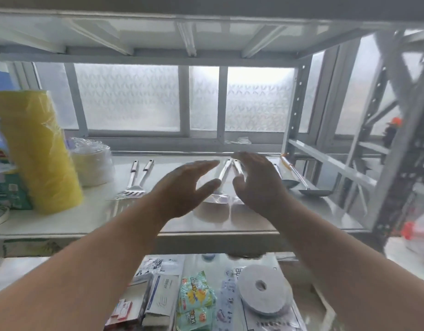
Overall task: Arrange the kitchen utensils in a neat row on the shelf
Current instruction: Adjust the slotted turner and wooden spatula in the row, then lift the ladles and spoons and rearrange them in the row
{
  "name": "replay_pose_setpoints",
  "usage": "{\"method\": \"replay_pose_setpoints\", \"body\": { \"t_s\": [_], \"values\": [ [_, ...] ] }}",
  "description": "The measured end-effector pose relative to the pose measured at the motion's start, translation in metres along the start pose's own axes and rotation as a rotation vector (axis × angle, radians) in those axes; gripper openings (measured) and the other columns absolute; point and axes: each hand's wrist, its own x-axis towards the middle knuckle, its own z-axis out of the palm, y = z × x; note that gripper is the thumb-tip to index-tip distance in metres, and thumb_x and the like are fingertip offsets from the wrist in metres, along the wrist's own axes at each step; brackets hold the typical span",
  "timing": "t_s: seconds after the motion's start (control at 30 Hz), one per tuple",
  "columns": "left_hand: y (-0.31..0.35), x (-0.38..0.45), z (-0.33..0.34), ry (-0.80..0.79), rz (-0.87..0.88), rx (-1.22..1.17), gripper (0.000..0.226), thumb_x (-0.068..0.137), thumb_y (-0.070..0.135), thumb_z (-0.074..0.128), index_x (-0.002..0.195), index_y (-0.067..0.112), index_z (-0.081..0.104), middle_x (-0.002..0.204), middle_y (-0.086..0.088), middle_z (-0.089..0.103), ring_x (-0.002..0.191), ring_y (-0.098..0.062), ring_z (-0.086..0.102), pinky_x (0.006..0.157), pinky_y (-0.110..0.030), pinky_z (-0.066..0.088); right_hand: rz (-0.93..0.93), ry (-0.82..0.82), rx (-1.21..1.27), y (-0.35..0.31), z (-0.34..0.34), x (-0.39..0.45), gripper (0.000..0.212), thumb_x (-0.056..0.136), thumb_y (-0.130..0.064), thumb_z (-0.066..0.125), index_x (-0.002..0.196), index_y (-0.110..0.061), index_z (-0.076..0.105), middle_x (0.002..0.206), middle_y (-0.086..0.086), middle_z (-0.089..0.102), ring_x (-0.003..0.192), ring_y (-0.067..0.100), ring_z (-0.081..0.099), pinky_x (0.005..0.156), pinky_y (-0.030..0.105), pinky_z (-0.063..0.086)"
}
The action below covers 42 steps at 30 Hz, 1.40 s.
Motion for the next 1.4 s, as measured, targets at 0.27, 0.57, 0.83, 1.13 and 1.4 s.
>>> {"method": "replay_pose_setpoints", "body": {
  "t_s": [0.27,0.57,0.83,1.13,1.4],
  "values": [
    [0.057,0.04,0.066,-0.148,0.043,-0.029,0.057,0.103,0.059,0.054,0.154,0.034,0.053,0.157,0.009,0.055,0.143,-0.012,0.05,0.118,-0.03,0.037,0.375,-0.369,-0.667,0.096,-0.059,-0.02,0.028,0.096,-0.036,0.048,0.112,-0.018,0.064,0.108,0.007,0.068,0.105,0.029,0.063,0.085,0.041,0.051],
    [0.067,0.043,0.073,-0.211,0.009,0.0,0.054,0.104,0.059,0.051,0.151,0.036,0.055,0.15,0.013,0.059,0.131,-0.011,0.058,0.11,-0.033,0.044,0.429,-0.354,-0.772,0.11,-0.056,-0.03,0.027,0.091,-0.013,0.045,0.103,-0.024,0.067,0.095,-0.001,0.07,0.094,0.026,0.068,0.076,0.036,0.034],
    [0.064,0.037,0.071,-0.184,-0.061,-0.056,0.055,0.105,0.059,0.049,0.154,0.034,0.05,0.159,0.012,0.051,0.142,-0.011,0.049,0.116,-0.031,0.035,0.426,-0.297,-0.795,0.099,-0.072,-0.028,0.027,0.087,-0.008,0.05,0.098,-0.023,0.069,0.093,0.0,0.072,0.093,0.025,0.069,0.077,0.033,0.034],
    [0.056,0.034,0.037,-0.089,-0.069,-0.005,0.059,0.106,0.056,0.049,0.158,0.03,0.046,0.164,0.007,0.046,0.149,-0.016,0.043,0.124,-0.035,0.031,0.253,-0.148,-0.812,0.058,-0.106,-0.02,0.025,0.094,-0.013,0.051,0.105,-0.026,0.069,0.098,0.001,0.074,0.1,0.026,0.068,0.092,0.035,0.043],
    [0.032,0.029,-0.039,0.161,0.086,0.247,0.041,0.096,0.027,0.073,0.136,0.02,0.068,0.142,-0.006,0.066,0.129,-0.032,0.063,0.106,-0.05,0.052,0.041,-0.037,-0.58,0.022,-0.116,-0.031,0.018,0.083,-0.023,0.074,0.098,-0.029,0.068,0.083,-0.003,0.071,0.077,0.028,0.068,0.066,0.033,0.053]
  ]
}}
